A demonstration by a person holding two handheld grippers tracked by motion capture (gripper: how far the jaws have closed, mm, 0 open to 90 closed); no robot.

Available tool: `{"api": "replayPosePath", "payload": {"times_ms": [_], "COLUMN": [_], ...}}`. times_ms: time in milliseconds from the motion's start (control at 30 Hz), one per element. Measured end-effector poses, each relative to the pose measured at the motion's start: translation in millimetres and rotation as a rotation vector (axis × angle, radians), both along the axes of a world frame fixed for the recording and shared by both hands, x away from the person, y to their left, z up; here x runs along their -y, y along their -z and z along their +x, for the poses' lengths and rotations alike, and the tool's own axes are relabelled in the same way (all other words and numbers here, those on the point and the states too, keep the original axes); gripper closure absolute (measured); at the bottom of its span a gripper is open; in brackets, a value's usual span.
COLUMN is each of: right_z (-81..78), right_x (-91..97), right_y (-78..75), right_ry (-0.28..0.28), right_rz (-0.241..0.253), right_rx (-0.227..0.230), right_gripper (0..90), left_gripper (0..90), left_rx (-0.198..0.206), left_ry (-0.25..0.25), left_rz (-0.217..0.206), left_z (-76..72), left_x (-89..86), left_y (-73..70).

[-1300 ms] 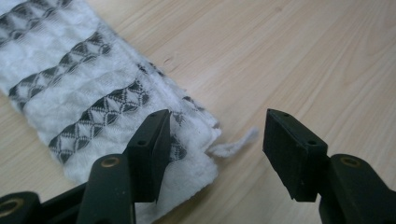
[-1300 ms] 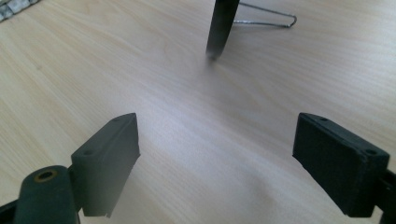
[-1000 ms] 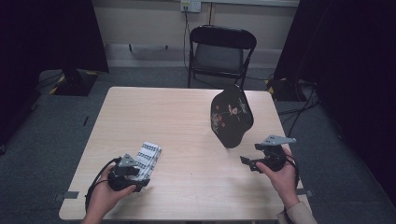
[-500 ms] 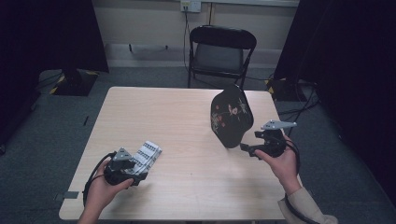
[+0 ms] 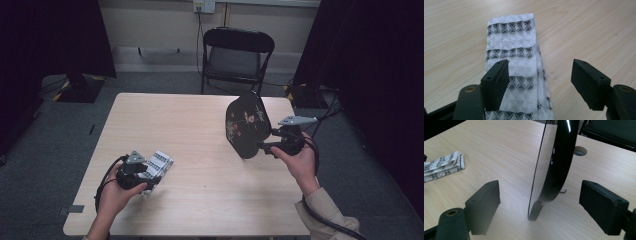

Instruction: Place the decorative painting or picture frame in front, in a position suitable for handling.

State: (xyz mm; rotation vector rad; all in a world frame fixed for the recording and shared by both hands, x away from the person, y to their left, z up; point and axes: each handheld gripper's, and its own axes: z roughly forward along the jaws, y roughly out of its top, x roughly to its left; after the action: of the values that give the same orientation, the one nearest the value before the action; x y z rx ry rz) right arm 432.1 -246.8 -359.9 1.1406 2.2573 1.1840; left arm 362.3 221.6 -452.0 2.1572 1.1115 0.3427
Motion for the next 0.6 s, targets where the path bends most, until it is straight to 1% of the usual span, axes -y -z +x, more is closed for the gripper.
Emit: {"api": "replayPosePath", "payload": {"times_ms": [33, 133, 167, 200, 233, 267, 367, 600], "right_z": [1.2, 5.6, 6.9, 8.2, 9.5, 11.3, 15.6, 29.6], "right_x": [-0.5, -3.0, -3.7, -4.4, -5.1, -6.0, -8.1, -14.7], "right_y": [-1.6, -5.8, -6.6, -7.6, -8.6, -10.2, -14.4, -26.6], "right_ry": [0.005, 0.002, 0.005, 0.007, 0.007, 0.007, 0.007, 0.03], "right_rz": [0.004, 0.004, 0.006, 0.007, 0.004, 0.005, 0.003, 0.006], "right_rx": [0.002, 0.004, 0.002, 0.002, 0.001, 0.003, 0.005, 0.005], "right_gripper": [16.7, 17.3, 17.3, 17.5, 17.8, 17.9, 19.0, 23.4], "left_gripper": [30.6, 30.5, 30.5, 30.5, 30.4, 30.3, 30.1, 30.0], "left_rx": [0.009, -0.007, -0.011, -0.016, -0.012, -0.017, -0.016, -0.019], "left_ry": [0.007, 0.015, 0.018, 0.016, 0.026, 0.029, 0.03, 0.03], "left_rz": [0.013, 0.017, 0.029, 0.028, 0.039, 0.042, 0.041, 0.032], "left_z": [0.8, 2.5, 2.9, 2.7, 2.9, 2.9, 2.9, 3.3], "left_x": [1.8, 5.8, 6.3, 7.6, 8.1, 8.4, 8.6, 7.4], "left_y": [1.3, 6.6, 8.4, 9.7, 10.7, 10.8, 10.9, 11.5]}}
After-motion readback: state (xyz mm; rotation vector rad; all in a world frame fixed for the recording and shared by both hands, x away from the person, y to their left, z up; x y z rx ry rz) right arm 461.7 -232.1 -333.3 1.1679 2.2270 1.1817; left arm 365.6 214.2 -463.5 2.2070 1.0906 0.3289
